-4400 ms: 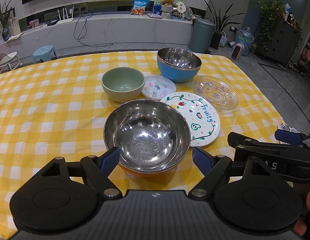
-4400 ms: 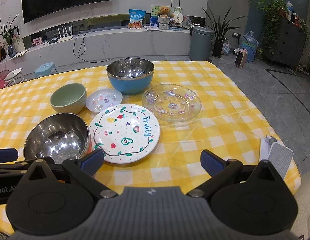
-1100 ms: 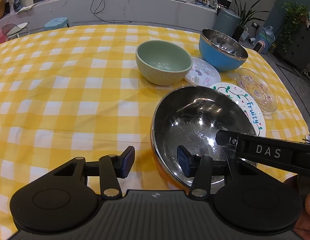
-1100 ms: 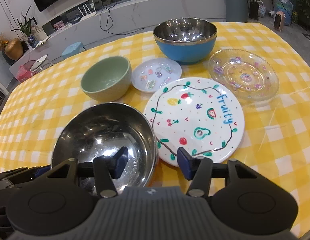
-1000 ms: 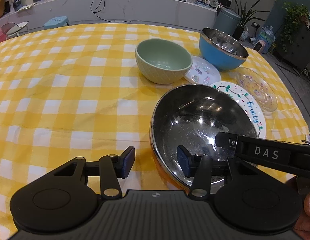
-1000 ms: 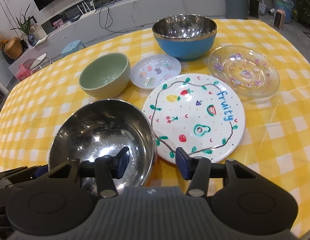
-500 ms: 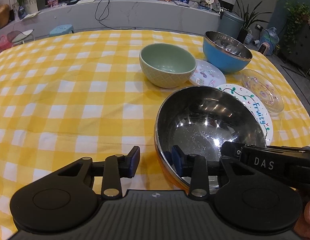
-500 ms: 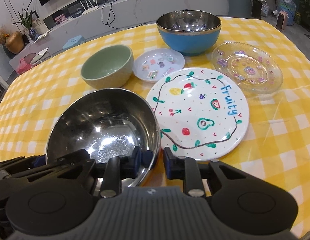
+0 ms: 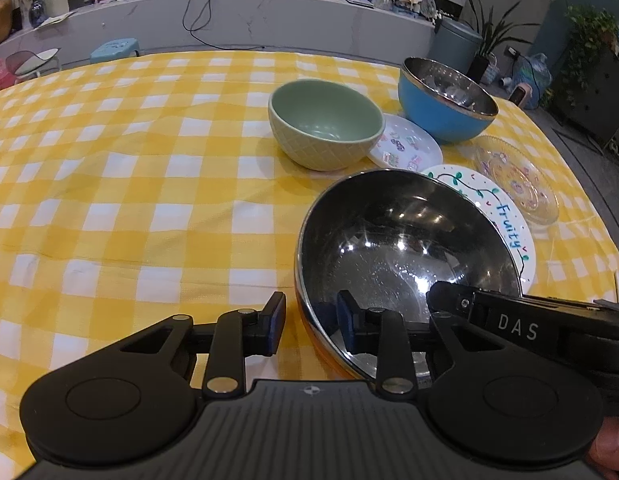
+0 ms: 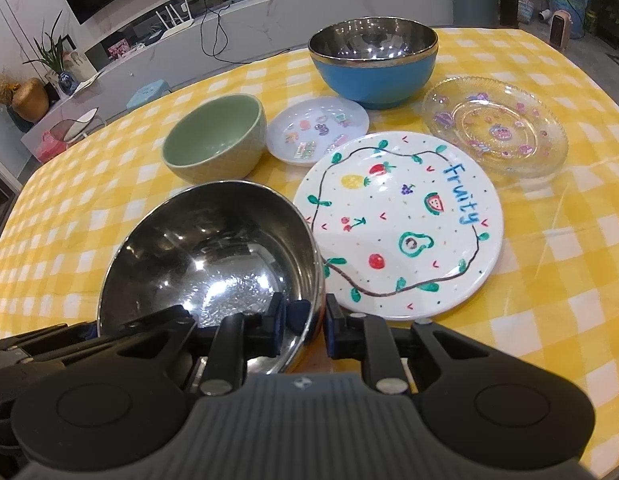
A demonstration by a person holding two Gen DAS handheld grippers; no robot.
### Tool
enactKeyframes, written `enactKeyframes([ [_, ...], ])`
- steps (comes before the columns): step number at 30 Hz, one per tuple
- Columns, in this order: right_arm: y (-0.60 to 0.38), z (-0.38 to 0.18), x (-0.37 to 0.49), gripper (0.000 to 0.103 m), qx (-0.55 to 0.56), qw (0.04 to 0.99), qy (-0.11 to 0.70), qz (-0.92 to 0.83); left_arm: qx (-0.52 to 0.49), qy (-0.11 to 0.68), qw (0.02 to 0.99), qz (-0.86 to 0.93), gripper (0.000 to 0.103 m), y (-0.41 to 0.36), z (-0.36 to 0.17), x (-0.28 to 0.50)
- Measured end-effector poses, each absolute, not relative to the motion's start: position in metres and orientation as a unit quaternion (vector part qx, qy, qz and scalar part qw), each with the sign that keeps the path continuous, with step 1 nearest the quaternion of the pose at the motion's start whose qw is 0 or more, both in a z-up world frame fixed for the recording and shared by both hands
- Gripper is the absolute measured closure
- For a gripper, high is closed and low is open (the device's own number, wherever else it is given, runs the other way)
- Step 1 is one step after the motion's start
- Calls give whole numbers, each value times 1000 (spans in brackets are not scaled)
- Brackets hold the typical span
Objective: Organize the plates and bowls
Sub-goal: 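Lift the large steel bowl off the tablecloth with both tools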
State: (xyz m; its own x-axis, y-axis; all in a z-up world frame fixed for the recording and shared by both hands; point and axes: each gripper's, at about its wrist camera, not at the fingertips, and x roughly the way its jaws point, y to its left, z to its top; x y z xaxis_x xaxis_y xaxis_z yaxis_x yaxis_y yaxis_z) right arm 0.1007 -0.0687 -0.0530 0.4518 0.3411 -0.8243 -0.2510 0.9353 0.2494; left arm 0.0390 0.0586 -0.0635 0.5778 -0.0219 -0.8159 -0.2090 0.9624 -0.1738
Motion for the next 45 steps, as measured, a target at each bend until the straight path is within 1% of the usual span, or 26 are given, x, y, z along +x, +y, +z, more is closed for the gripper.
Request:
enactKeyframes([
  [1, -69, -53, 101, 87, 44, 851, 493, 174, -128, 456, 879, 50, 72, 58, -63, 39],
  [3, -69, -52, 101, 88, 43, 851, 493, 174, -127, 454, 881, 45, 81, 57, -63, 38],
  [6, -69, -52, 101, 89, 42, 851, 493, 174, -114, 451, 884, 45, 82, 53, -62, 36],
  [19, -68, -48, 98, 92, 36, 849, 497, 175, -118, 466, 875, 48, 83, 55, -59, 32],
  [25, -72, -37, 87, 92, 42, 852, 490, 182, -119, 458, 880, 51, 86, 56, -45, 22],
  [37, -76, -14, 54, 92, 47, 850, 484, 201, -83, 453, 885, 63, 86, 48, -17, -3],
  [45, -76, -15, 21, 92, 63, 839, 494, 220, -64, 468, 878, 74, 86, 48, -12, -34],
])
